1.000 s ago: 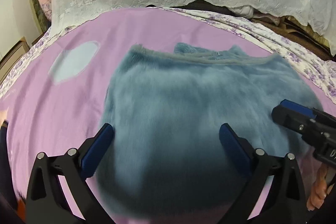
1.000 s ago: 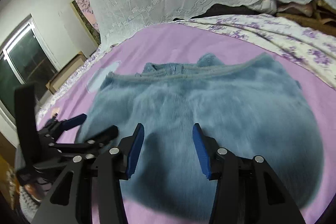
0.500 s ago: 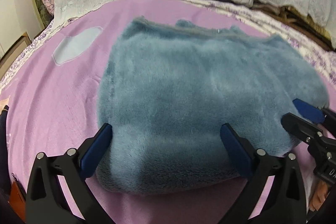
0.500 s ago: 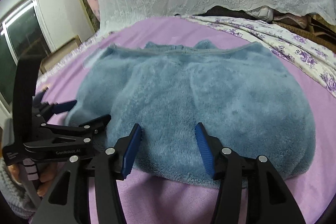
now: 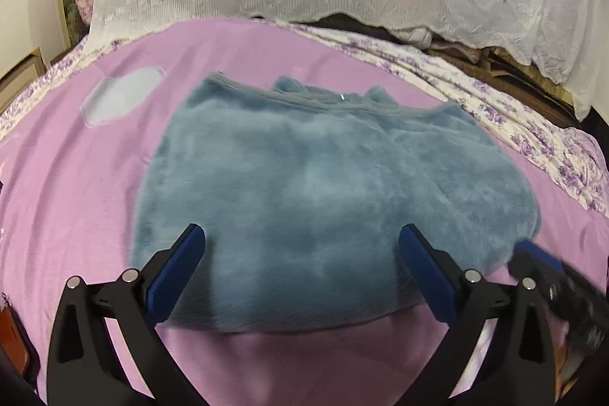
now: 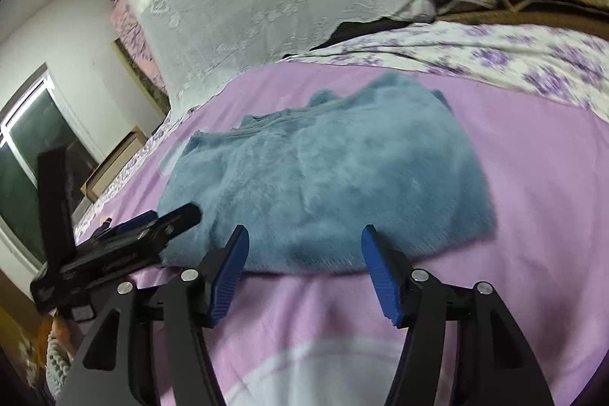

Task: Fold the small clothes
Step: 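Press the folded jacket flat with both open grippers, then grasp the side edge of the folded jacket with the right gripper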

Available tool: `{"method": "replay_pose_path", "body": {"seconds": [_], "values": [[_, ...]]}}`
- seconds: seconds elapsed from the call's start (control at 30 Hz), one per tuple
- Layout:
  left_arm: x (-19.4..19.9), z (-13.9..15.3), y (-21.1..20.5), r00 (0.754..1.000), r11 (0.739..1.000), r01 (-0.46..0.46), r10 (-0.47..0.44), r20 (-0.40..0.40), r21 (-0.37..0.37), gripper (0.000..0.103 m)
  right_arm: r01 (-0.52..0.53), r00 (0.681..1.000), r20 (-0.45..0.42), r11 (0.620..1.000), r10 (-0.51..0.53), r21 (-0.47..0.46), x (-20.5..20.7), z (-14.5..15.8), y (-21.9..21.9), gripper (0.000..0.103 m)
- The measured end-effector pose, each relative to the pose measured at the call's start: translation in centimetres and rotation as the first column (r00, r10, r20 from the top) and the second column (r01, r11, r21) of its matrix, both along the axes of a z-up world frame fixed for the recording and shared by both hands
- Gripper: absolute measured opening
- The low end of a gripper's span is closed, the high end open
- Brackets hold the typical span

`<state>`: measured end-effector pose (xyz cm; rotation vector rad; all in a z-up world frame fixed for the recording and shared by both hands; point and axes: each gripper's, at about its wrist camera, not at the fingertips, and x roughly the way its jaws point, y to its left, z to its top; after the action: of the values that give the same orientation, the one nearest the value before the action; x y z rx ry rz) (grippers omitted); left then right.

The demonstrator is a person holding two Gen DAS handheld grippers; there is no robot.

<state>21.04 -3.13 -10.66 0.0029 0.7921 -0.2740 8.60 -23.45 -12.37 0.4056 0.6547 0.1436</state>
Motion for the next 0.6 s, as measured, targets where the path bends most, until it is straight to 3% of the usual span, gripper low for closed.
{"method": "replay_pose_path", "body": {"seconds": [0.13, 0.23, 0.33, 0.43, 0.6], "values": [[1.4, 0.1, -1.6, 0.999, 0.999, -0.014, 0.013, -0.037, -0.032, 0.099, 0.041, 0.999, -0.017, 0.998, -0.04, 0.046, -1.1, -0.5, -1.5, 0.063], [2.4, -1.8, -3.1, 0.998, 0.999, -0.011, 0.013, -0.055, 0.048, 0.099, 0.071, 0.997, -0.051, 0.991, -0.065, 0.116, -1.0, -1.5, -3.1, 0.064], [2.1, -2.8, -3.4, 1.0, 0.997, -0.01, 0.012, -0.016, 0.08, 0.099, 0.123, 0.989, -0.104, 0.971, -0.103, 0.204, -0.5, -3.1, -4.8, 0.064], [1.9, -2.7, -3.6, 1.0, 0.996, -0.01, 0.01, 0.0, 0.092, 0.099, 0.168, 0.983, -0.122, 0.936, -0.136, 0.31, 0.1, -4.2, -6.3, 0.064], [2.1, -2.3, -2.5, 1.0, 1.0, -0.001, 0.001, -0.025, 0.017, 0.099, 0.255, 0.967, -0.134, 0.86, -0.218, 0.443, 1.2, -5.1, -8.1, 0.064]]}}
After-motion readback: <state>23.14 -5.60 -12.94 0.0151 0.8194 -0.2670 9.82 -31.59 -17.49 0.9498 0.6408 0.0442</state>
